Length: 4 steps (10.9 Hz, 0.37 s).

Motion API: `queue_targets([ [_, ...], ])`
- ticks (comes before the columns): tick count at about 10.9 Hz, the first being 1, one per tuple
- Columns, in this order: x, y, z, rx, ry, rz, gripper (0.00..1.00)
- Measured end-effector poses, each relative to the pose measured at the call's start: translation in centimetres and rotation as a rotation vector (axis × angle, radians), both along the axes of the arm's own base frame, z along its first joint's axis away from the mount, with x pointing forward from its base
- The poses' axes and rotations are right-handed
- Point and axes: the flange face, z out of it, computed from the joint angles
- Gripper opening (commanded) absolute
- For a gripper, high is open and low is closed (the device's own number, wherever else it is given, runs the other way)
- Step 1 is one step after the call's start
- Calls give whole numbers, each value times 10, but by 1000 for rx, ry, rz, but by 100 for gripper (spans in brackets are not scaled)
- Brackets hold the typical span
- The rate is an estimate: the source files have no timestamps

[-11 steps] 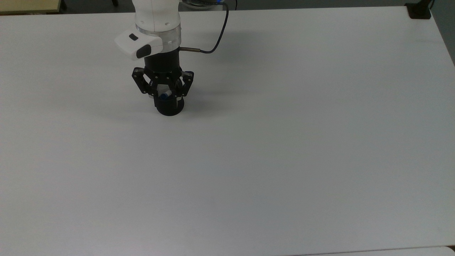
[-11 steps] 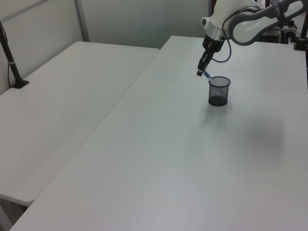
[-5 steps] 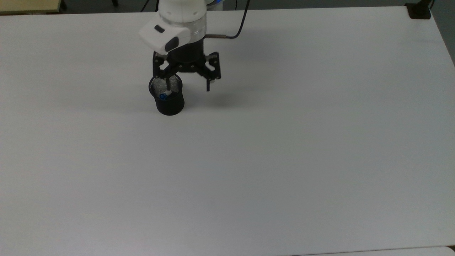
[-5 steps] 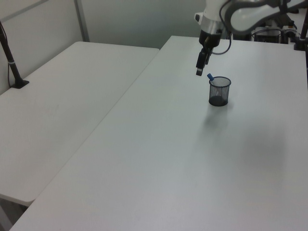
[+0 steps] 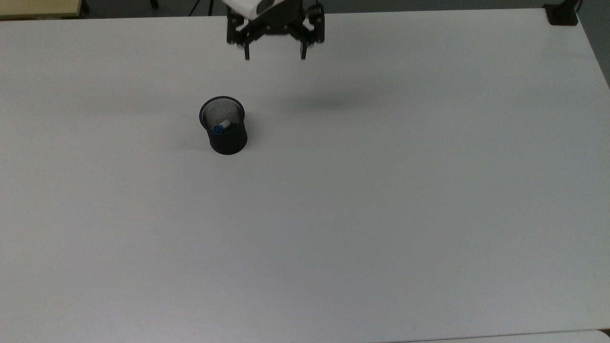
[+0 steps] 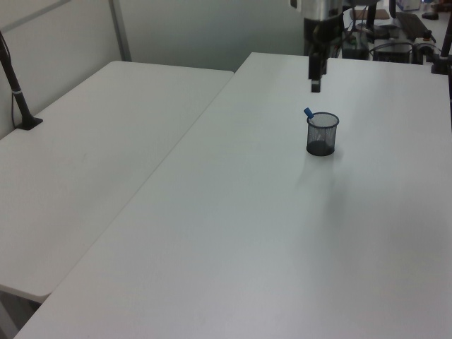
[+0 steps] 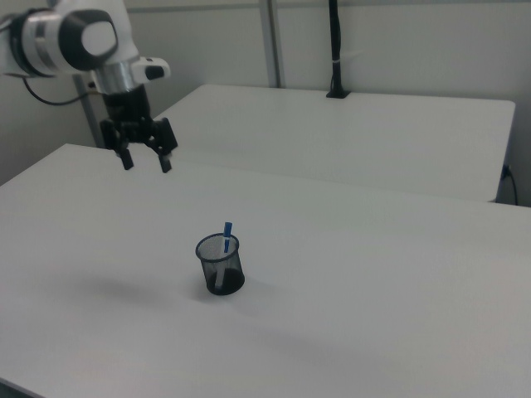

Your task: Insert the marker

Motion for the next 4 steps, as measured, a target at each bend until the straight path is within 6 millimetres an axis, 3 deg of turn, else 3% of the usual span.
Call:
queue_targets([
  [2, -21, -3, 31, -7, -1, -16, 100],
  [4, -26, -11, 41, -7, -12, -30, 100],
])
